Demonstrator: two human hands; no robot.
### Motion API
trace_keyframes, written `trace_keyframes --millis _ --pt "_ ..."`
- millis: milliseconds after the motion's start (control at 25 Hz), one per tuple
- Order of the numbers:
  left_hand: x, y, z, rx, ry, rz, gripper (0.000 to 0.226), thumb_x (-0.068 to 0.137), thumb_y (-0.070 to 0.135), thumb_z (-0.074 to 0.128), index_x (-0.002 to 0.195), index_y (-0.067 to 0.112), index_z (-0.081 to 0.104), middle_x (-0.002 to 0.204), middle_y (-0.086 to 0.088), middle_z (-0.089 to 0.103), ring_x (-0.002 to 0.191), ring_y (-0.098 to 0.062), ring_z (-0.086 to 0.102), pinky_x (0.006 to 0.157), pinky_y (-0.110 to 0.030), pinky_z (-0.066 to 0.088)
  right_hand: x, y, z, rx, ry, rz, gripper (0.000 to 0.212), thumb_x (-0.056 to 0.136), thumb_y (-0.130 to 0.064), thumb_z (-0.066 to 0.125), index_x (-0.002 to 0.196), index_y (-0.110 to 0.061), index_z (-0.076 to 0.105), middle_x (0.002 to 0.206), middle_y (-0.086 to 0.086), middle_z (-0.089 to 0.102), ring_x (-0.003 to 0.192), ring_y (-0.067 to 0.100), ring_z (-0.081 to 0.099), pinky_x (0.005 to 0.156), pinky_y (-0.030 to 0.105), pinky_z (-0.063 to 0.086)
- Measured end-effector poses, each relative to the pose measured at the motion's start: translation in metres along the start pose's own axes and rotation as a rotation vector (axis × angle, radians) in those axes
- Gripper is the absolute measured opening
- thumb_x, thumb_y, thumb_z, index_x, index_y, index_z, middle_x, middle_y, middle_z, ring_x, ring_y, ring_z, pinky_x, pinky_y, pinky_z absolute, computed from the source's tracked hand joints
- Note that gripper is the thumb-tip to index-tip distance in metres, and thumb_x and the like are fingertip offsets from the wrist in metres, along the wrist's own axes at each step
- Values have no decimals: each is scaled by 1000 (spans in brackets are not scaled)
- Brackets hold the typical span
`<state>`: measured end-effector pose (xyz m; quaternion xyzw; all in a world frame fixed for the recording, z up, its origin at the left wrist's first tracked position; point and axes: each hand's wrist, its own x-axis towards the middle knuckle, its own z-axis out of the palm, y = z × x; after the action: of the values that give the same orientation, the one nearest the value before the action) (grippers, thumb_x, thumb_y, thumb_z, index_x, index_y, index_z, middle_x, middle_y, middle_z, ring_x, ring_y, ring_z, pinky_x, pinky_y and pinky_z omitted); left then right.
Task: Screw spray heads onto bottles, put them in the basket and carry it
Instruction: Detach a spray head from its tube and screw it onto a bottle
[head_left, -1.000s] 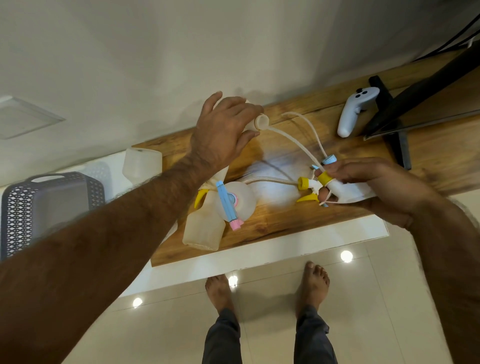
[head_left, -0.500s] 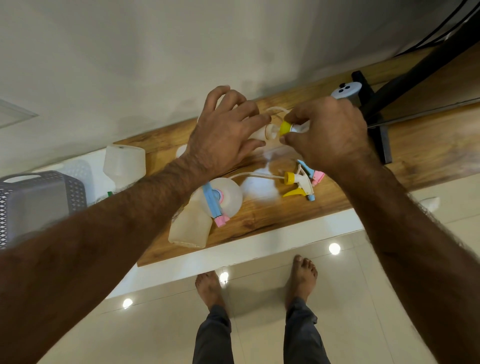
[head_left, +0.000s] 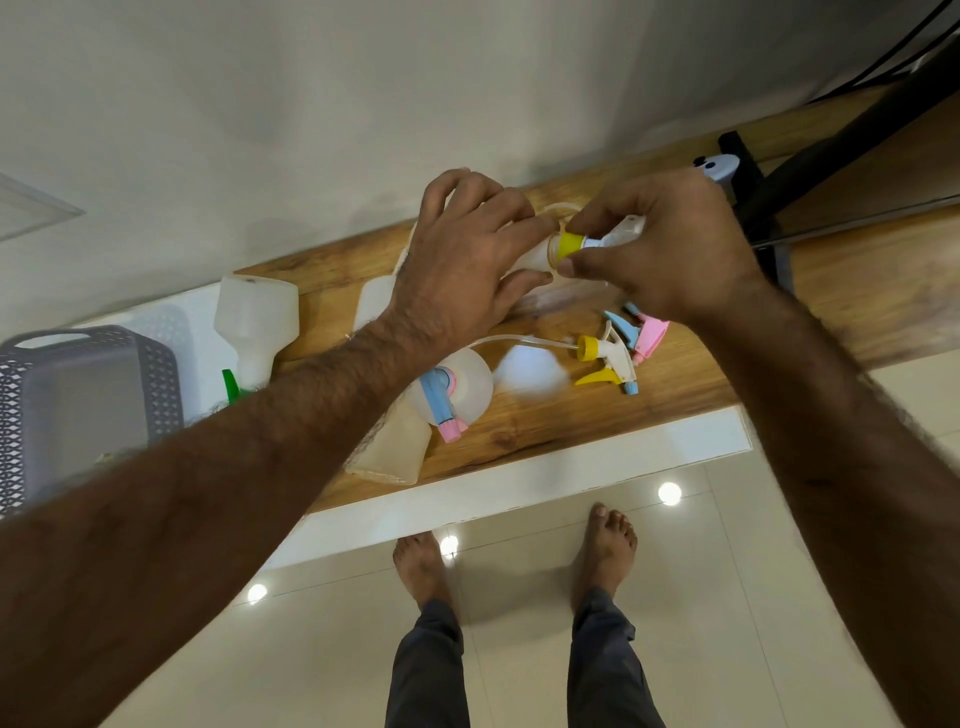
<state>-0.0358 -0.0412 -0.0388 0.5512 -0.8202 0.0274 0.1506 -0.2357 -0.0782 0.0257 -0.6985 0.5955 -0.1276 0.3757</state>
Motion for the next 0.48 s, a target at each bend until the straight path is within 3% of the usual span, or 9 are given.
trace_keyframes --millis 160,360,480 --pt "5 3 -7 -27 19 19 41 93 46 65 122 19 70 111 -2 69 107 -29 61 107 -50 39 4 8 -3 228 44 120 43 72 -38 89 101 -11 72 97 1 70 85 15 68 64 21 51" --pt "16 18 -11 -243 125 -178 42 94 47 66 124 18 70 105 -2 67 99 -24 58 96 -39 43 -8 -2 14 756 253 35 17 84 -19 83 93 -8 74 78 1 69 67 6 64 66 26 57" --pt "18 22 -11 -356 142 -261 41 92 42 69 124 16 71 104 -2 68 96 -22 60 89 -39 46 -9 -5 27 825 310 -49 20 87 -10 79 101 3 73 80 5 69 69 5 65 68 24 57"
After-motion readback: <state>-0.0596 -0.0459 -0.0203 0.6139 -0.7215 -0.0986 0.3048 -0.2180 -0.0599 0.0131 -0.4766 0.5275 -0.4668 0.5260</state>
